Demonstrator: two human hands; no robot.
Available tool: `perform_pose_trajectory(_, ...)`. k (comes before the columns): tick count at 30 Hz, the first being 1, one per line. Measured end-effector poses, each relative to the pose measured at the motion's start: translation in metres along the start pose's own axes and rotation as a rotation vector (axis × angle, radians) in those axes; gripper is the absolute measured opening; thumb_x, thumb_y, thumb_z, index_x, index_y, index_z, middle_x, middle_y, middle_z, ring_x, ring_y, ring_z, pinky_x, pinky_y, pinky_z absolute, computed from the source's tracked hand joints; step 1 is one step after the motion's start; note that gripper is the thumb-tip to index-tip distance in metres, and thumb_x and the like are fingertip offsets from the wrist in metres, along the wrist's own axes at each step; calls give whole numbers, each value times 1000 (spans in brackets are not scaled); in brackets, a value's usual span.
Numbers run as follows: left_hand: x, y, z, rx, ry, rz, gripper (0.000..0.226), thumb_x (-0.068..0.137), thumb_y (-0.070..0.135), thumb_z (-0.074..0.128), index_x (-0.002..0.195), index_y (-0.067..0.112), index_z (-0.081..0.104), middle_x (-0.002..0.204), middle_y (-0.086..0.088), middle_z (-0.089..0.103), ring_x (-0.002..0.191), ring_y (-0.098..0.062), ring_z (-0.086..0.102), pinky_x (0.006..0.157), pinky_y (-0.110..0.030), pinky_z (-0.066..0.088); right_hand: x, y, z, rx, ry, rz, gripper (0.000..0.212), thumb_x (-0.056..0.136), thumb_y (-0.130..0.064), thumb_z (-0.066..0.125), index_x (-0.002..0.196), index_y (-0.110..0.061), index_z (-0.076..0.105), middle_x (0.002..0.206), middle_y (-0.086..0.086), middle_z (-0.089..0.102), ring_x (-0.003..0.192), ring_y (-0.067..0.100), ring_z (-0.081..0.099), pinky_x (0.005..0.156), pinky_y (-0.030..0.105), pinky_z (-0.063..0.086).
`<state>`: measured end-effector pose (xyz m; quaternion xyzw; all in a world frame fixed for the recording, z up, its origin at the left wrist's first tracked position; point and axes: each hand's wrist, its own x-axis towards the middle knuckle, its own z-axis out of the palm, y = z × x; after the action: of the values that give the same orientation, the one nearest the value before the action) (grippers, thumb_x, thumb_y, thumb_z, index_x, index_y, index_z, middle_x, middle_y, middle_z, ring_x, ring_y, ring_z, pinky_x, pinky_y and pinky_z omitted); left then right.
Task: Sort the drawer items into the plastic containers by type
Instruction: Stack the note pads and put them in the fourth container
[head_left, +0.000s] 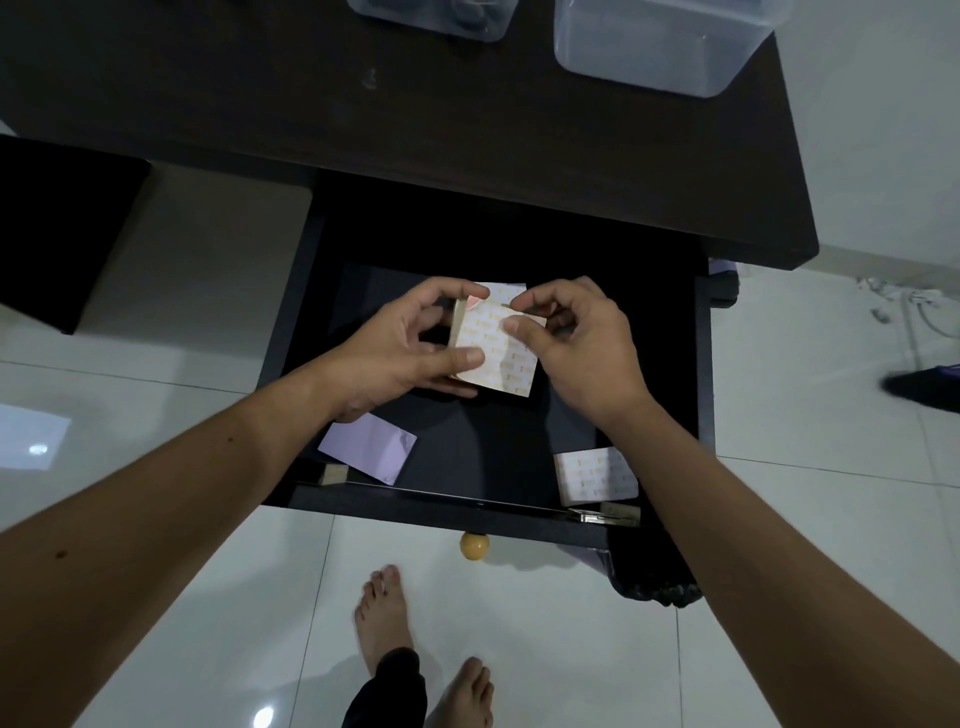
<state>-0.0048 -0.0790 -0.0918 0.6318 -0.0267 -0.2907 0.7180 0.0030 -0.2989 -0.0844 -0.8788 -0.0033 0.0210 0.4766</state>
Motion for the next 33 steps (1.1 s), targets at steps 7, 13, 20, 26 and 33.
perform_pose_trajectory(7,0,1,-2,121,69,57,54,92,-7,71,133,23,53,132,-8,68,105,-28,77,81,-37,65,-14,7,-28,49,-193,94,31,85,-30,86,106,-23,65,99,-2,73,89,15,69,80,24,58)
perform_pose_trajectory(13,1,-1,-4,106,109,27,54,93,-10,69,133,20,48,133,-12,63,109,-30,76,74,-44,67,-22,17,-55,-248,-690,204,24,80,-24,90,96,-25,73,94,-4,77,87,10,74,81,27,60)
perform_pose_trajectory(20,1,-2,-3,163,135,39,54,93,-10,69,131,21,48,129,-10,67,100,-22,78,77,-34,65,-33,16,-53,-661,-808,153,24,79,-21,90,97,-26,76,86,-12,72,80,3,68,78,25,56)
perform_pose_trajectory(26,1,-1,-4,192,120,55,53,92,-7,72,129,25,52,129,-10,69,102,-21,77,86,-30,61,-36,14,-59,-689,-872,79,24,82,-23,85,96,-34,69,95,-13,66,90,4,62,87,36,57)
perform_pose_trajectory(33,0,0,-4,192,106,72,53,94,-4,71,132,29,54,129,-10,68,103,-24,77,89,-32,61,-29,0,-67,-333,-764,85,24,86,-15,84,93,-34,72,94,-9,73,85,13,71,84,34,61)
